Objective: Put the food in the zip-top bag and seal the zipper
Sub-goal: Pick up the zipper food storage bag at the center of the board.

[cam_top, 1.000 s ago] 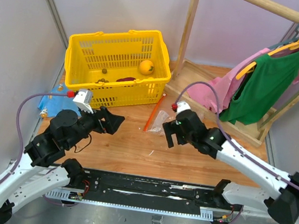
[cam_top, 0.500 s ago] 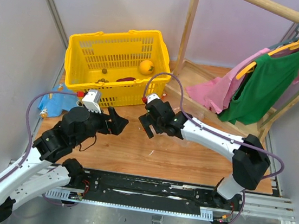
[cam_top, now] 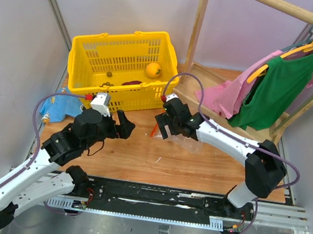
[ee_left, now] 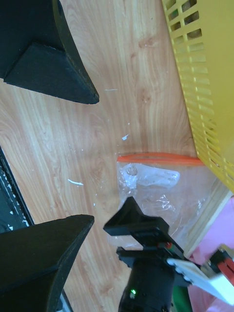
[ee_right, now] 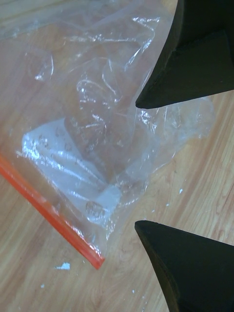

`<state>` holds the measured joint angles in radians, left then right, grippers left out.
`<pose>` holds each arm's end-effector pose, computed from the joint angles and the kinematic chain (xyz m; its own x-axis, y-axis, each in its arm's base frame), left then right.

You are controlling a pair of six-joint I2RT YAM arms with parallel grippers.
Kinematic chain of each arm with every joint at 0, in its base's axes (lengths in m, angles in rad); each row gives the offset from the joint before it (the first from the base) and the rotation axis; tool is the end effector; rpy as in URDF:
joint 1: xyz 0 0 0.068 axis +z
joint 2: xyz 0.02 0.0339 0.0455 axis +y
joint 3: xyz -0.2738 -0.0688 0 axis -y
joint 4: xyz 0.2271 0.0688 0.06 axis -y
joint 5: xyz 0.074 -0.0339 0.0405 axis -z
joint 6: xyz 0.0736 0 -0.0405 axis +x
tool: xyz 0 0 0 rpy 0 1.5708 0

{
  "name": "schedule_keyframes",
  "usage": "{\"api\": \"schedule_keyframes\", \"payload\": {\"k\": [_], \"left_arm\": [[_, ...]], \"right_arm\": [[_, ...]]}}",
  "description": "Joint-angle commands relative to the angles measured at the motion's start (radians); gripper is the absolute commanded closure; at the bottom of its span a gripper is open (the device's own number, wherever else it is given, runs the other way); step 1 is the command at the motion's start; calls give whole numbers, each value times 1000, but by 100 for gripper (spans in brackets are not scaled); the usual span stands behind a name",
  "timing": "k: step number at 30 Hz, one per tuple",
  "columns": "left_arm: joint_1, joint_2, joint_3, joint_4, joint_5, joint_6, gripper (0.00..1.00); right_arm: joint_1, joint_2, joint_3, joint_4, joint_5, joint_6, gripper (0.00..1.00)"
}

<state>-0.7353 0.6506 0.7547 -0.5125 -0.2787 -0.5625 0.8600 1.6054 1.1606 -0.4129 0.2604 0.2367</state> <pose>0.1283 -0.0887 0.3051 -0.4932 -0.2452 -0.8346 0.2301 0.8885 -0.3970 0.2461 0.2568 0.2338 -0.6257 -0.3794 -0.6816 -0.4893 0.8714 -0.0359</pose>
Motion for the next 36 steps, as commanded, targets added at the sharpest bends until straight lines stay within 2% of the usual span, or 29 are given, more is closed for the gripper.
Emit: {"api": "schedule_keyframes", "payload": {"k": [1, 5, 12, 18, 26, 36], "left_arm": [[0, 12, -3, 7, -31, -8, 1], [29, 12, -10, 9, -10, -7, 1], [177, 9, -41, 15, 140, -16, 1], [194, 6, -61, 17, 157, -32, 1], [198, 15, -89, 14, 181, -55, 1], [200, 58, -96, 47, 192, -57, 1]], "right_arm": [[-64, -68, -43, 23, -27, 55, 2], [-101, -104, -77, 39, -40, 80, 2], [-134, -155, -125, 41, -23, 111, 2], [-144, -169, -151, 42, -49, 120, 2], [-141, -65, -114, 14, -86, 116, 2], [-136, 102, -75, -46, -37, 106, 0]]}}
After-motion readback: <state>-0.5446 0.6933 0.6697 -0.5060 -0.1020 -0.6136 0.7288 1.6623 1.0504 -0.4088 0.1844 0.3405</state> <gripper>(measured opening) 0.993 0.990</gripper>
